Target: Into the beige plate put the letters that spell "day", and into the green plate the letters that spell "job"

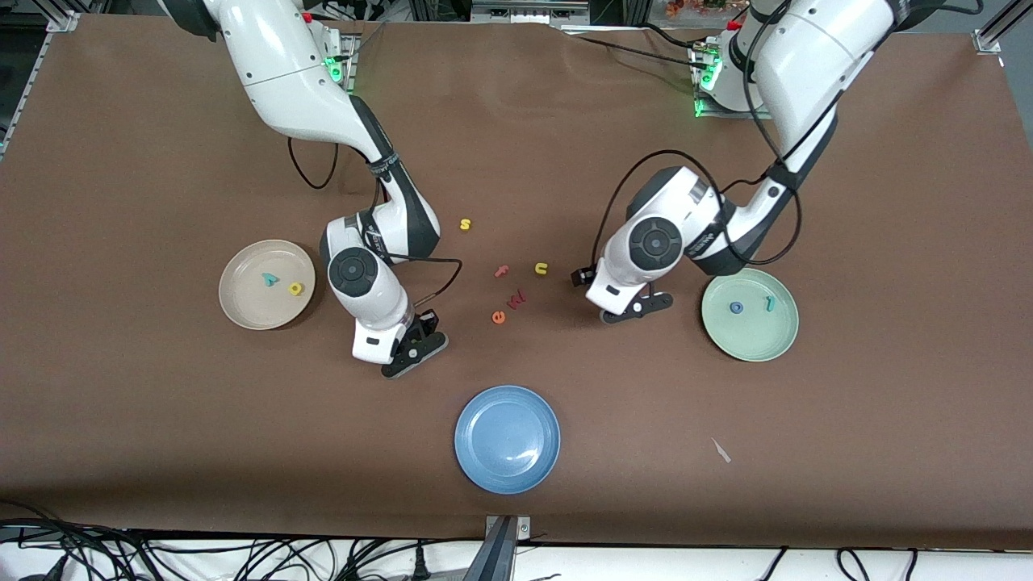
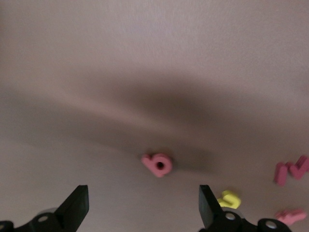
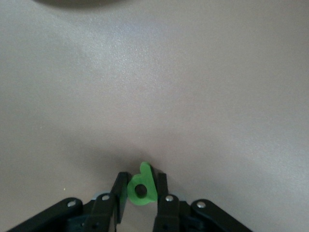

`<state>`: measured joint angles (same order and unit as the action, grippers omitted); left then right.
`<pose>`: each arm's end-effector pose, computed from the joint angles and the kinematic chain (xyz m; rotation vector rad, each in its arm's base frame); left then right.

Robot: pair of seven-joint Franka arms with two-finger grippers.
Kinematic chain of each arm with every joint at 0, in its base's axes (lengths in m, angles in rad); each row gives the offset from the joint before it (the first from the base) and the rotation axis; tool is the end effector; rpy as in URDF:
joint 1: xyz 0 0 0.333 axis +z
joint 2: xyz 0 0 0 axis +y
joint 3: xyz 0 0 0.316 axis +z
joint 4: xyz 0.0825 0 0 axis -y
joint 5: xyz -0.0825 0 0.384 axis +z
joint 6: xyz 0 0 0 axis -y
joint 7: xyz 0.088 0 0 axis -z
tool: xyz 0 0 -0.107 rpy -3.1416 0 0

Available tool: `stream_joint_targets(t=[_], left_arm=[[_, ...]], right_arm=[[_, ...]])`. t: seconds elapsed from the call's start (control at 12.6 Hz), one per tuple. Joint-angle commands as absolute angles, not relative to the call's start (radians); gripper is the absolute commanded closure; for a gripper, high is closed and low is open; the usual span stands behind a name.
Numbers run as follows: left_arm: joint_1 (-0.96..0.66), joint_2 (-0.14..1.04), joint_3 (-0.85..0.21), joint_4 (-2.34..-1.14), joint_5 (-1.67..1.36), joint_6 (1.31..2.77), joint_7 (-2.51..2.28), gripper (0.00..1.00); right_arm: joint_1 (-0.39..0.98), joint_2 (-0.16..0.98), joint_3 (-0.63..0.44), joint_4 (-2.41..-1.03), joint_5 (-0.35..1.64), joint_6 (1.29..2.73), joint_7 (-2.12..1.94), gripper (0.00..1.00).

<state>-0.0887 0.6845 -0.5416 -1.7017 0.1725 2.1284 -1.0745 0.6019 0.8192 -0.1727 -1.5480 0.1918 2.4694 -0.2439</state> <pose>0.5530 -0.3524 0.2289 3.0327 0.6394 -0.3931 0.6416 0.3145 0.1808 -2.9850 -0.9086 -0.1826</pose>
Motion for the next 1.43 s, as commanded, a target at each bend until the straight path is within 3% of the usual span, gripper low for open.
stream_joint_targets(t=[0.0, 0.16, 0.48, 0.56, 0.79, 0.87, 1.27, 1.35], left_arm=[[-0.112, 0.713, -0.532, -1.704, 0.166, 2.198, -1.303, 0.0], [-0.127, 0.721, -0.529, -1.709, 0.167, 2.207, -1.403, 0.0], [-0.164, 0.761, -0.522, -1.709, 0.303, 2.21, -1.45, 0.0], [-0.163, 0.776, -0.522, -1.707, 0.316, 2.21, -1.45, 0.08], [-0.163, 0.776, -0.522, -1.7, 0.316, 2.212, -1.573, 0.54], [-0.163, 0.776, -0.522, -1.697, 0.318, 2.214, -1.597, 0.61], [-0.164, 0.781, -0.506, -1.697, 0.319, 2.214, -1.598, 0.66], [-0.164, 0.781, -0.505, -1.697, 0.319, 2.214, -1.598, 0.66]], right_arm=[[0.58, 0.775, -0.172, -1.523, 0.241, 2.358, -0.245, 1.0], [0.574, 0.691, -0.202, -1.601, 0.3, 2.261, -0.181, 1.0], [0.574, 0.553, -0.306, -1.874, 0.301, 2.348, -0.118, 1.0], [0.574, 0.529, -0.337, -1.938, 0.301, 2.4, -0.117, 1.0], [0.574, 0.489, -0.402, -2.009, 0.301, 2.421, -0.08, 1.0], [0.574, 0.48, -0.413, -2.022, 0.301, 2.415, -0.048, 1.0], [0.572, 0.48, -0.472, -2.025, 0.301, 2.346, -0.028, 1.0], [0.568, 0.482, -0.477, -2.023, 0.301, 2.317, -0.026, 0.83]])
